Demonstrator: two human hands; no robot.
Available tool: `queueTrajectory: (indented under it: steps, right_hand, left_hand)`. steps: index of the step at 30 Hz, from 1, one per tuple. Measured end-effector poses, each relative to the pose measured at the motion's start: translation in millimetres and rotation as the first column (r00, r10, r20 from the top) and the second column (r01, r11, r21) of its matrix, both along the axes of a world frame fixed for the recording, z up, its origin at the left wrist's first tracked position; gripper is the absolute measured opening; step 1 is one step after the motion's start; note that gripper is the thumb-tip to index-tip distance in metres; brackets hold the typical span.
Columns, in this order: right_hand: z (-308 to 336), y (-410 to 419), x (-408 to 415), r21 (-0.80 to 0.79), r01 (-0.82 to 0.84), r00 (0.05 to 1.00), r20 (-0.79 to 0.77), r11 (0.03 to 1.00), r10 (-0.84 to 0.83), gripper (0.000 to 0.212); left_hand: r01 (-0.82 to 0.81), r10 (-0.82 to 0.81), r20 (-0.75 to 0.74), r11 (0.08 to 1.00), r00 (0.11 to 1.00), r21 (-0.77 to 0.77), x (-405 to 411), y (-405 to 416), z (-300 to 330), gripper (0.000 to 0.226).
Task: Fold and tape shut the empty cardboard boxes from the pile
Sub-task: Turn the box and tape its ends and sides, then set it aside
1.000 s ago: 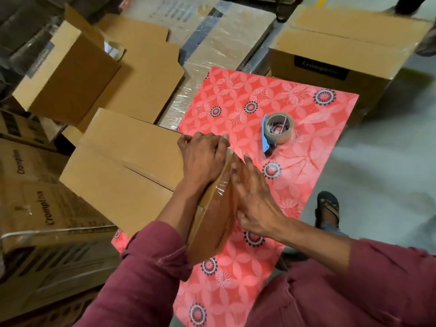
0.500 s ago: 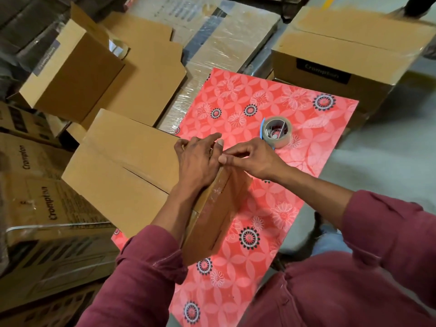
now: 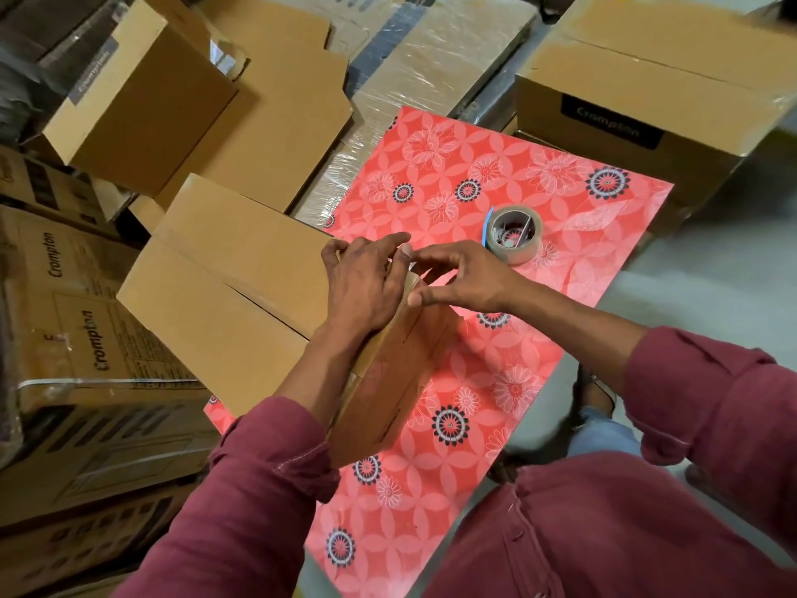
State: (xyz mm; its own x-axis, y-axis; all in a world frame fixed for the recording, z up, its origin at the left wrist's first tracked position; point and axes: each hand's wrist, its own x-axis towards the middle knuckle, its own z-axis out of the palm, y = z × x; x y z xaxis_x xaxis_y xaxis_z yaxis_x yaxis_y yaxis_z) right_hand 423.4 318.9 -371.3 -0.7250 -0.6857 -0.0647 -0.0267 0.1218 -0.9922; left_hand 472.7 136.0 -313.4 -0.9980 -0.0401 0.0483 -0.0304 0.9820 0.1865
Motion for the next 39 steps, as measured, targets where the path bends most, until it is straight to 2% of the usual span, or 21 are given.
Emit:
queueTrajectory:
  steps: [2, 4, 7, 9, 11, 14, 17, 20, 22, 25, 28, 30, 32, 36, 39]
  right_hand:
    - [-3, -10, 4, -0.007, 0.055, 0.997, -0.063, 0.998, -0.055, 0.060]
    - [-12, -11, 2, 0.009, 0.033, 0.996, -0.083, 0.999, -0.032, 0.065]
    - [-21, 3, -7, 0.220, -0.143, 0.972, -0.151, 0.965, 0.178, 0.093]
    - [-19, 9, -6, 0.315, -0.169, 0.961, -0.158, 0.934, 0.227, 0.110]
    - [-8, 5, -1, 0.278, -0.105, 0.967, -0.196, 0.955, 0.163, 0.114]
    - [4, -14, 9, 0.163, -0.034, 0.966, -0.247, 0.986, 0.074, 0.103]
    - [0, -24, 18, 0.136, 0.013, 0.968, -0.250, 0.991, 0.022, 0.094]
    - [10, -21, 18, 0.077, 0.019, 0.964, -0.267, 0.997, 0.003, 0.110]
    - [18, -17, 16, 0.093, -0.030, 0.942, -0.331, 0.995, 0.059, 0.121]
    - [23, -21, 23, 0.140, -0.020, 0.826, -0.556, 0.990, 0.095, 0.126]
    - [17, -38, 39, 0.062, 0.041, 0.691, -0.722, 0.997, 0.016, 0.113]
    - [5, -48, 43, 0.013, 0.056, 0.569, -0.822, 0.998, -0.021, 0.100]
    - [-4, -52, 41, -0.029, 0.056, 0.478, -0.877, 0.998, -0.052, 0.095]
    - [4, -48, 37, 0.007, 0.078, 0.442, -0.897, 0.997, -0.028, 0.099]
    - [24, -46, 48, 0.063, 0.123, 0.386, -0.922, 0.990, 0.011, 0.105]
  left_hand:
    - [0.008, -0.008, -0.011, 1.000, 1.000, 0.025, 1, 0, 0, 0.042]
    - [0.025, -0.021, -0.060, 0.997, 0.998, 0.077, 2, -2, 0, 0.038]
    - [0.084, -0.052, -0.177, 0.981, 0.983, 0.175, 10, -15, 1, 0.031]
    - [0.091, -0.043, -0.209, 0.970, 0.977, 0.224, 23, -26, 5, 0.030]
    - [0.055, 0.000, -0.213, 0.965, 0.977, 0.255, 43, -31, 11, 0.030]
    - [-0.008, 0.067, -0.169, 0.944, 0.983, 0.328, 78, -31, 16, 0.031]
    - [-0.055, 0.136, -0.181, 0.917, 0.974, 0.395, 111, -33, 18, 0.030]
    - [-0.122, 0.221, -0.200, 0.903, 0.955, 0.412, 144, -41, 18, 0.028]
    - [-0.185, 0.292, -0.209, 0.890, 0.933, 0.416, 164, -46, 16, 0.028]
    - [-0.238, 0.357, -0.254, 0.885, 0.899, 0.401, 189, -55, 14, 0.031]
    - [-0.284, 0.404, -0.282, 0.879, 0.870, 0.383, 210, -63, 11, 0.032]
    - [-0.324, 0.454, -0.300, 0.859, 0.839, 0.396, 224, -67, 7, 0.031]
    - [-0.355, 0.494, -0.313, 0.842, 0.811, 0.407, 239, -71, 4, 0.029]
    - [-0.359, 0.505, -0.301, 0.830, 0.809, 0.427, 265, -78, -2, 0.026]
    - [-0.302, 0.472, -0.262, 0.814, 0.842, 0.497, 275, -78, -6, 0.032]
